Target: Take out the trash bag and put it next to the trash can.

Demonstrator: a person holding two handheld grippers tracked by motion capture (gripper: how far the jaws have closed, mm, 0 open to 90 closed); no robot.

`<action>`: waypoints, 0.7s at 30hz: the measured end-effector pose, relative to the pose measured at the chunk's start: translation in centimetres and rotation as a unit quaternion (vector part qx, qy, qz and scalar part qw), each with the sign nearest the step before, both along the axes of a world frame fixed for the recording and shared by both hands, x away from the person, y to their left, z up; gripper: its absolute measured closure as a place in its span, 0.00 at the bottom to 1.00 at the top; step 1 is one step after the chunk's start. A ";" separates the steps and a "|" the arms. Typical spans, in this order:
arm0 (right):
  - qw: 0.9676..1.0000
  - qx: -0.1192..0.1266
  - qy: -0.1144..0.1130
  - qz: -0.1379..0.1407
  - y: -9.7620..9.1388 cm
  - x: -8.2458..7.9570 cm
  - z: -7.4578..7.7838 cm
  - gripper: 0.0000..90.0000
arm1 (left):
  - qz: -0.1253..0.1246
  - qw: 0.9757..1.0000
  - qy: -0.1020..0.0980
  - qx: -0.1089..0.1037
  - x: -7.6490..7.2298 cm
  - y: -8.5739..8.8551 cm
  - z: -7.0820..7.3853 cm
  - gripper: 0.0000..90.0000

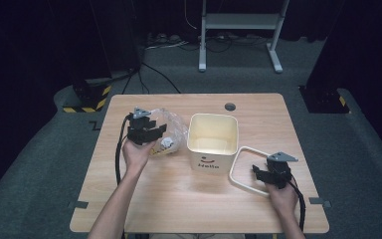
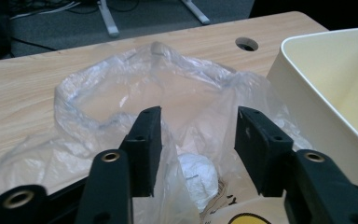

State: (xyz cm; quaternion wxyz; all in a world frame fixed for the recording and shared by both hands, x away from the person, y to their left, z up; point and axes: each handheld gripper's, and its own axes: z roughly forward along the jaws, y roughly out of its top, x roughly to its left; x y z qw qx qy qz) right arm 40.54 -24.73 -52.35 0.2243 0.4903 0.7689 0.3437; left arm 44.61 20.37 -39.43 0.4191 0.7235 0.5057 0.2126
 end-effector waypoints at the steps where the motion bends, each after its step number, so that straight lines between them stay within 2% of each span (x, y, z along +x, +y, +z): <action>1: 1.000 -0.001 0.000 0.000 0.0 0.0 0.0 0.38 | 0.000 1.000 -0.001 -0.001 -0.1 0.1 0.1 0.54; 7: 1.000 -0.001 0.000 0.000 0.0 0.0 0.0 0.38 | -0.008 1.000 -0.009 -0.016 -0.9 0.2 0.5 0.49; 13: 1.000 0.000 0.000 0.000 0.0 0.0 0.0 0.38 | -0.015 1.000 -0.014 -0.009 -1.5 0.3 0.7 0.46; 17: 1.000 -0.001 0.000 0.000 0.0 0.0 0.0 0.38 | -0.015 1.000 -0.020 -0.013 -2.0 0.6 1.1 0.45; 21: 1.000 0.000 0.000 0.000 0.0 0.0 0.0 0.38 | -0.011 0.999 -0.027 -0.027 -2.5 0.9 1.5 0.45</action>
